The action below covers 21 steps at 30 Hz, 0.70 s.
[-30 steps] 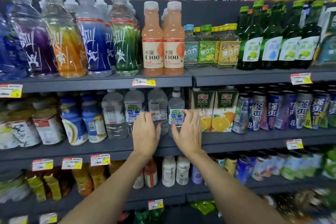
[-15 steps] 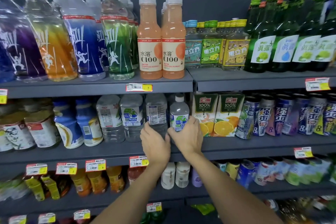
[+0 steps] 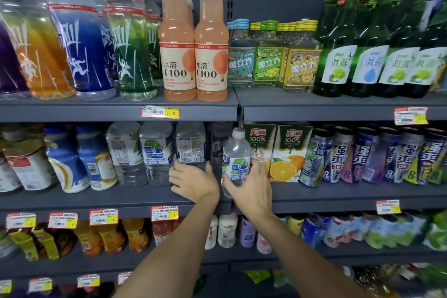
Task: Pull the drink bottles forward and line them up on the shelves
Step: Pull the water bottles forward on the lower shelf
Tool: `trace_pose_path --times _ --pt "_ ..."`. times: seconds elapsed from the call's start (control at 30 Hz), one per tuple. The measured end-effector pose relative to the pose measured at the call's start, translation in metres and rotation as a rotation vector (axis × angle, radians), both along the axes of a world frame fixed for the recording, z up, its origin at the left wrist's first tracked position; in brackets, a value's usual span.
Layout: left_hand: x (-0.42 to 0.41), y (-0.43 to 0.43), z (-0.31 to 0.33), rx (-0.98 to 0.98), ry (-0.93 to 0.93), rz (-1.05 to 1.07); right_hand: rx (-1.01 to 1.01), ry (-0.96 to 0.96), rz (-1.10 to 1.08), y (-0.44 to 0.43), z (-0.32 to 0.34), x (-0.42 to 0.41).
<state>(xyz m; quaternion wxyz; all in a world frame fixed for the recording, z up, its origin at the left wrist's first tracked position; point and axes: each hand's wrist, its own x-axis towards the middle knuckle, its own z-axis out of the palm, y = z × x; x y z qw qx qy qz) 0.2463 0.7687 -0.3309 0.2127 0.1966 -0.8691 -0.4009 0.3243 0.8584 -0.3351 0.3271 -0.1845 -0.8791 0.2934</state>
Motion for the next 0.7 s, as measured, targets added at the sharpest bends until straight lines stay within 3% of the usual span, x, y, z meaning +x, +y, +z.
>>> trace_pose_path --times 0.13,0.33,0.5,0.7 --pt "0.002 -0.010 -0.006 -0.111 0.012 -0.037 -0.136 -0.002 0.014 0.003 -0.006 0.003" --pt "0.009 -0.050 -0.009 -0.217 0.089 -0.241 -0.158 0.033 0.070 0.007 -0.009 0.002" --pt "0.009 -0.101 -0.007 0.000 0.167 -0.611 -0.082 0.018 0.143 0.004 -0.016 0.007" --pt "-0.001 -0.133 0.000 -0.038 0.043 -0.878 -0.151 0.000 0.144 -0.004 -0.018 0.005"
